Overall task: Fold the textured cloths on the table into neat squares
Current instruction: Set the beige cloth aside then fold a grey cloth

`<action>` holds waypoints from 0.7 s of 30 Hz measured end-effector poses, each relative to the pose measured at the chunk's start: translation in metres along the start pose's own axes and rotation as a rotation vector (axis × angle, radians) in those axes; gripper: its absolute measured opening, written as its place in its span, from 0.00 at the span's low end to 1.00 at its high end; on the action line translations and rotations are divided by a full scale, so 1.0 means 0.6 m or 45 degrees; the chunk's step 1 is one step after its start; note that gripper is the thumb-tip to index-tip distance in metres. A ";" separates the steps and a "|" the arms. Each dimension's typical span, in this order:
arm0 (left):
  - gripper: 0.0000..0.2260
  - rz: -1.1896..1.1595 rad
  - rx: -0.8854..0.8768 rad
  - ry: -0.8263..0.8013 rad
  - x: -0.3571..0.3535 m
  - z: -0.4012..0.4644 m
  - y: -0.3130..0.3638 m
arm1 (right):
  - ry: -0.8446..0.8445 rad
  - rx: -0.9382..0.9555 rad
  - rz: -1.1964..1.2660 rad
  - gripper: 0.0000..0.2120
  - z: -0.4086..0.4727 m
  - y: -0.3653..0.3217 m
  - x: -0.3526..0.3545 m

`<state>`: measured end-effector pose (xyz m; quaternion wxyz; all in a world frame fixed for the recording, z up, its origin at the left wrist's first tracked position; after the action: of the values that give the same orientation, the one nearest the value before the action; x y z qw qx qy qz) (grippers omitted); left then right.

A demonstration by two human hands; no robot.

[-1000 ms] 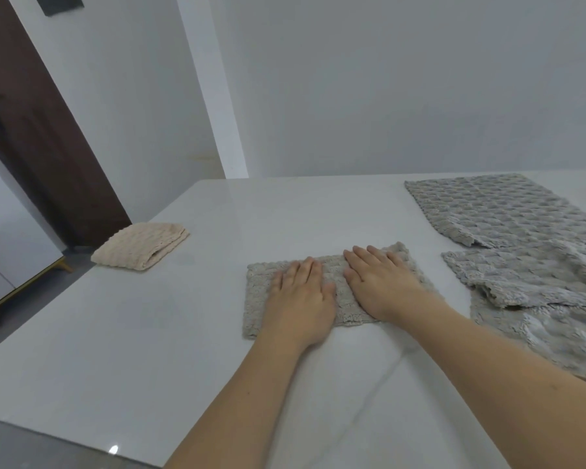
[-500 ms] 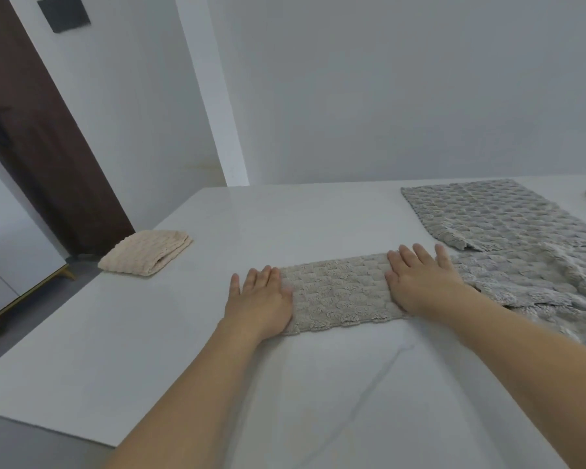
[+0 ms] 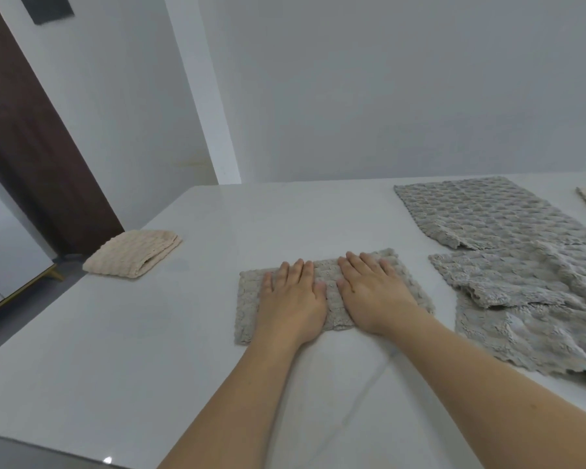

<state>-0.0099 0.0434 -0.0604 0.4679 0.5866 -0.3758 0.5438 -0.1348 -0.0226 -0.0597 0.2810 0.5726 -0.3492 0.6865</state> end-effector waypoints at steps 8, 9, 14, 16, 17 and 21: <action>0.26 -0.014 -0.013 -0.032 0.001 0.001 -0.004 | -0.057 -0.010 0.043 0.26 -0.005 0.003 0.005; 0.26 -0.013 -0.027 -0.034 0.001 -0.001 -0.007 | -0.069 -0.008 0.048 0.26 -0.007 0.006 0.005; 0.26 -0.004 0.075 -0.041 0.012 -0.014 -0.088 | -0.101 -0.110 0.042 0.27 -0.030 0.062 0.013; 0.26 -0.025 0.128 -0.061 0.015 -0.025 -0.121 | -0.128 -0.174 0.009 0.27 -0.039 0.081 0.015; 0.26 -0.025 0.141 -0.072 0.016 -0.029 -0.128 | -0.139 -0.192 -0.027 0.27 -0.041 0.084 0.016; 0.27 0.152 0.148 -0.156 0.031 -0.026 -0.127 | -0.188 -0.212 -0.167 0.27 -0.028 0.067 0.036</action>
<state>0.0602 0.0806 -0.0532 0.3760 0.6214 -0.4058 0.5548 -0.1805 -0.0335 -0.0466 0.3452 0.6179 -0.3865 0.5913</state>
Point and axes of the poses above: each hand's wrist, its own z-axis towards the middle knuckle, its own x-axis out of the back of the hand, y = z × x, the point moved 4 cm from there along z, towards the middle knuckle, and after that the axes turned 3 degrees about z, right-handed, at the moved point
